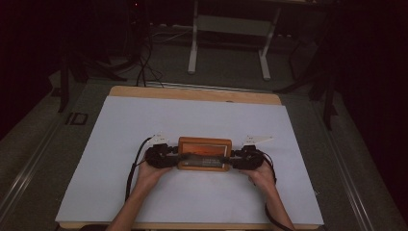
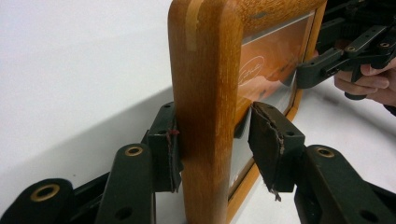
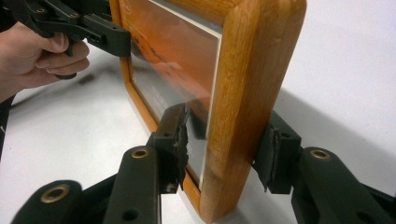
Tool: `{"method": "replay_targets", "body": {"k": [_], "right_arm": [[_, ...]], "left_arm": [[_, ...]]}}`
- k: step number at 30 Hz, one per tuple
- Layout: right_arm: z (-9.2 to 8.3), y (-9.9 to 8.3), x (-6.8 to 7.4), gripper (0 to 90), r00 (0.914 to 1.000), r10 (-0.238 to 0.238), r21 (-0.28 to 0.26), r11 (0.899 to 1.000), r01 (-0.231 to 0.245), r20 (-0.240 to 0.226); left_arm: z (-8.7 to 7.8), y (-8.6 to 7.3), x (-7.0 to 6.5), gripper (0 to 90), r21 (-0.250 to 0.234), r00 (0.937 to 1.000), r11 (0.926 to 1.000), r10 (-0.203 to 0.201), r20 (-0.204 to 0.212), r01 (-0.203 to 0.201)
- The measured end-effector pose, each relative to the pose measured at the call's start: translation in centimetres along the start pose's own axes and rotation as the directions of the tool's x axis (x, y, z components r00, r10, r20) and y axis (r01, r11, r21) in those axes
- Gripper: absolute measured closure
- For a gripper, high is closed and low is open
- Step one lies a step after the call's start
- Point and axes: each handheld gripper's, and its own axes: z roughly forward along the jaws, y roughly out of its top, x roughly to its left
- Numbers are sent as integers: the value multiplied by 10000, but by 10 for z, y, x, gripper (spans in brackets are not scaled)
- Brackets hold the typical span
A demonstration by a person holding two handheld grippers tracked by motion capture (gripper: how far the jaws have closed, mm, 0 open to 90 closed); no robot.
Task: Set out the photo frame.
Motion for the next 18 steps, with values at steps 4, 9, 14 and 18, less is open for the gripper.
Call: {"method": "replay_targets", "body": {"k": [4,9,14,18], "right_arm": [[0,0,1,563,9999,-83,3,10000,83,81],[0,1,2,503,9993,-163,11,9999,162,324],[-3,2,2,458,9993,-187,-30,9998,188,333],[-7,3,3,435,9985,-294,20,9996,293,456]], "left_arm": [[1,-1,0,516,238,10000,9997,-9,-11,9],[1,-1,0,477,228,10000,9997,-43,46,41],[-1,-1,3,484,129,9996,9997,-224,194,222],[-3,-1,4,516,111,9995,9997,-219,225,217]]}}
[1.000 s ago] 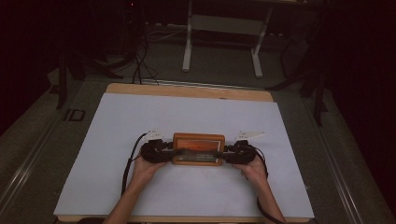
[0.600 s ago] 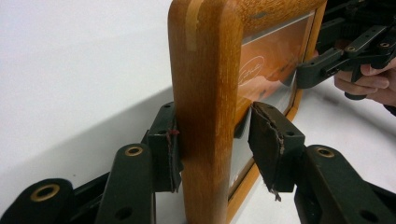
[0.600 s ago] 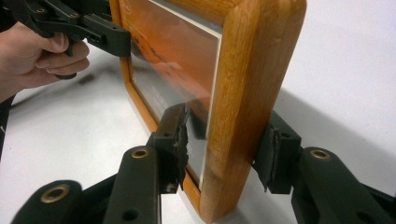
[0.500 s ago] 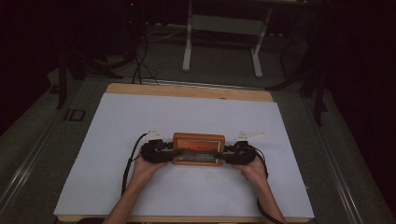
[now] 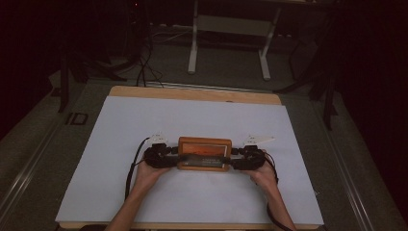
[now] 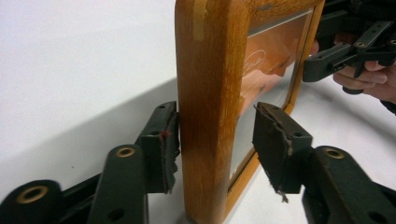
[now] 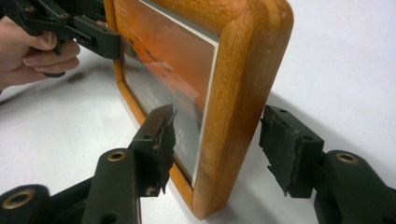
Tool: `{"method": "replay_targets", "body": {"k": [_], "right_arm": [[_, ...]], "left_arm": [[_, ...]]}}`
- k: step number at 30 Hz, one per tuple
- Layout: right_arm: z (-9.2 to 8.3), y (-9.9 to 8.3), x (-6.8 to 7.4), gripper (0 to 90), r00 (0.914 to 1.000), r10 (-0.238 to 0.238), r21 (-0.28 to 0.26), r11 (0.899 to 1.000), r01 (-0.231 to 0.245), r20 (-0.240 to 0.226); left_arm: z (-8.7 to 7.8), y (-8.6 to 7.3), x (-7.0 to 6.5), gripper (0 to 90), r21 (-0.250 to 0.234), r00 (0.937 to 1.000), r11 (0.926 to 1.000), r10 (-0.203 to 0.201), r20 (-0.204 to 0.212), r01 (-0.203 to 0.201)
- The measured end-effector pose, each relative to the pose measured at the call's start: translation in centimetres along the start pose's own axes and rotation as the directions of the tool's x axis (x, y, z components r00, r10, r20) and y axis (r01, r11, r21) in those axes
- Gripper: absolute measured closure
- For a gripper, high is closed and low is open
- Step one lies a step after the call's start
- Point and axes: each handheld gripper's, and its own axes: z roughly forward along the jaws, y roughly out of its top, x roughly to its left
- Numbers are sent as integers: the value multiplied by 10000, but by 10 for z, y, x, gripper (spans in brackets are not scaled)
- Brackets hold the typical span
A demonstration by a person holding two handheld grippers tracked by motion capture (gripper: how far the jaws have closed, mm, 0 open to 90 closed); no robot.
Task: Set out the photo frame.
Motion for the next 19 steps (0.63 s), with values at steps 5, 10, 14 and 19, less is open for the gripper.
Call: {"method": "replay_targets", "body": {"k": [5,10,14,19], "right_arm": [[-7,2,0,414,10000,-58,-88,9999,58,64],[-15,3,-1,405,9998,-120,-148,9998,122,148],[-21,2,-2,399,9995,-157,-113,9998,160,274],[-27,0,-2,389,9992,-242,18,9997,242,311]], "left_arm": [[-5,1,0,518,-35,10000,10000,0,-35,-1],[-10,3,0,523,23,10000,10000,78,-22,-78],[-16,3,-1,522,58,9999,9999,144,-12,-144],[-27,3,-3,504,140,9993,9994,307,-231,-304]]}}
